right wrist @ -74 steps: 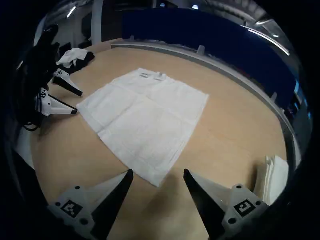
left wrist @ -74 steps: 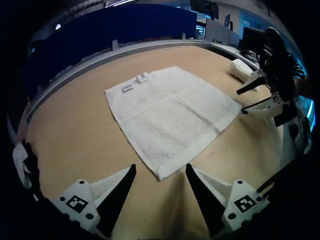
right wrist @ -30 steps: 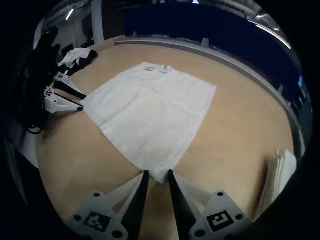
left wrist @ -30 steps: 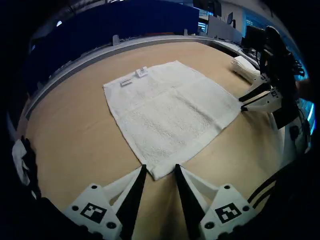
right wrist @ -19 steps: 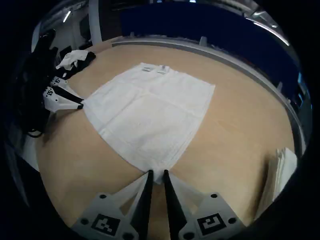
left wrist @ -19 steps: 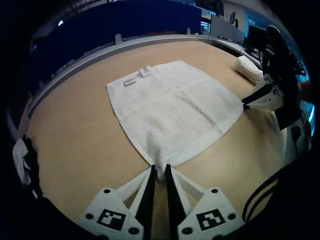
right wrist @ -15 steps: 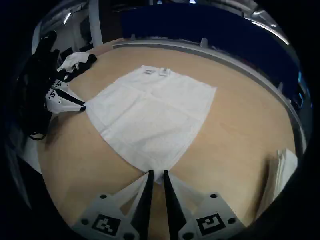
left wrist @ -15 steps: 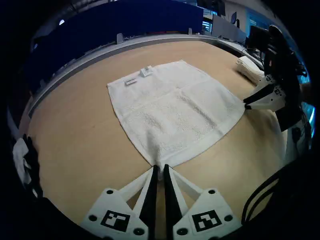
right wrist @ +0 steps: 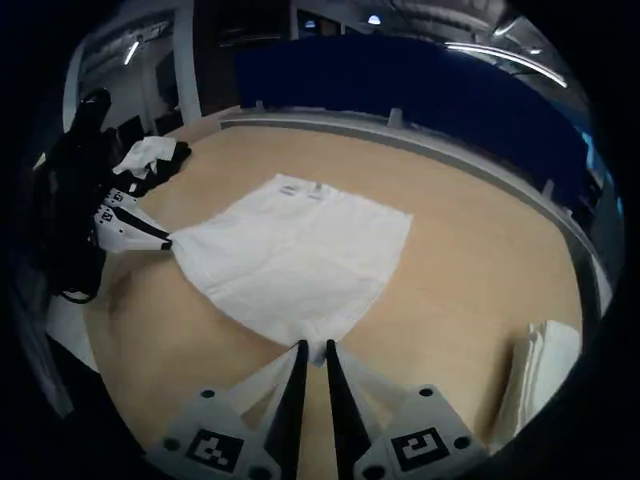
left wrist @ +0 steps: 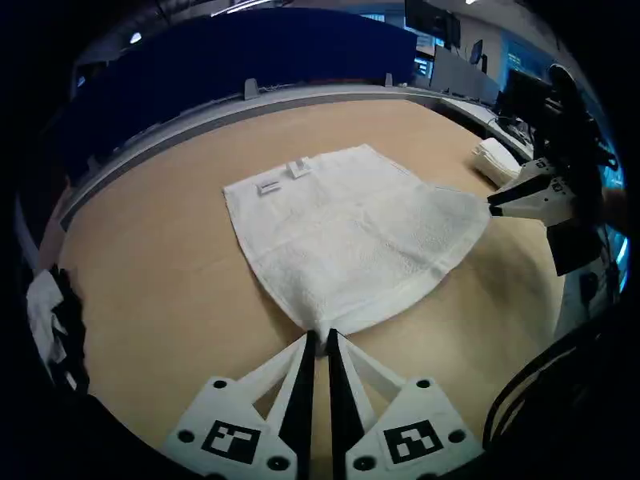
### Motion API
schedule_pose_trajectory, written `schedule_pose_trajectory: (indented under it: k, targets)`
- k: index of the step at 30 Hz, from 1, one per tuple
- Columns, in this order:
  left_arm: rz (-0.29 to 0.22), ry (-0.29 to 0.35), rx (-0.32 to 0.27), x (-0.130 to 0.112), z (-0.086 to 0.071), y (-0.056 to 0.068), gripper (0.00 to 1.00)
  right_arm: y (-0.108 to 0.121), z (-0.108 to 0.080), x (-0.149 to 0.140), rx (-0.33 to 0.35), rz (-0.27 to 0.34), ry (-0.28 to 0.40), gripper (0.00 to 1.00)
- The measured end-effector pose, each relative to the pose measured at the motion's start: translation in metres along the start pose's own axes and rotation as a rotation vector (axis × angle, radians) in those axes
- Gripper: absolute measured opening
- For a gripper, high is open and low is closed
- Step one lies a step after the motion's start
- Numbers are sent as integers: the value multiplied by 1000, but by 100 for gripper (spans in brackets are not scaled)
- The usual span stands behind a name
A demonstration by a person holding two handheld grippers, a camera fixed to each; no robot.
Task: Fold towel
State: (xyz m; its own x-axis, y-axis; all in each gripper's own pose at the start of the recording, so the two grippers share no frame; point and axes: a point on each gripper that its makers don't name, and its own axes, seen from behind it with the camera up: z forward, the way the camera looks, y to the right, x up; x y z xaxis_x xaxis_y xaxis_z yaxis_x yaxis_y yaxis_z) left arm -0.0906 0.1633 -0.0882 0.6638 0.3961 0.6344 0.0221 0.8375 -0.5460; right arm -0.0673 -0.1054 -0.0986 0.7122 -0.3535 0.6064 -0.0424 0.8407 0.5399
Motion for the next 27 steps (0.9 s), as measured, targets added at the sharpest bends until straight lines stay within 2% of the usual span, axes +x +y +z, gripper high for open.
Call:
schedule_pose_trajectory:
  k: [11,19,23,27]
  targets:
    - [-38,30,12,29,-37,-2,11,-6,-35,43,0,-4,81,17]
    - [-69,6,6,35,-61,4,11,-13,-59,58,3,5,104,17]
    - [-75,-1,3,35,-69,8,11,-15,-66,62,0,6,108,17]
    - [-83,-10,10,35,-71,8,11,-14,-67,61,-2,2,100,17]
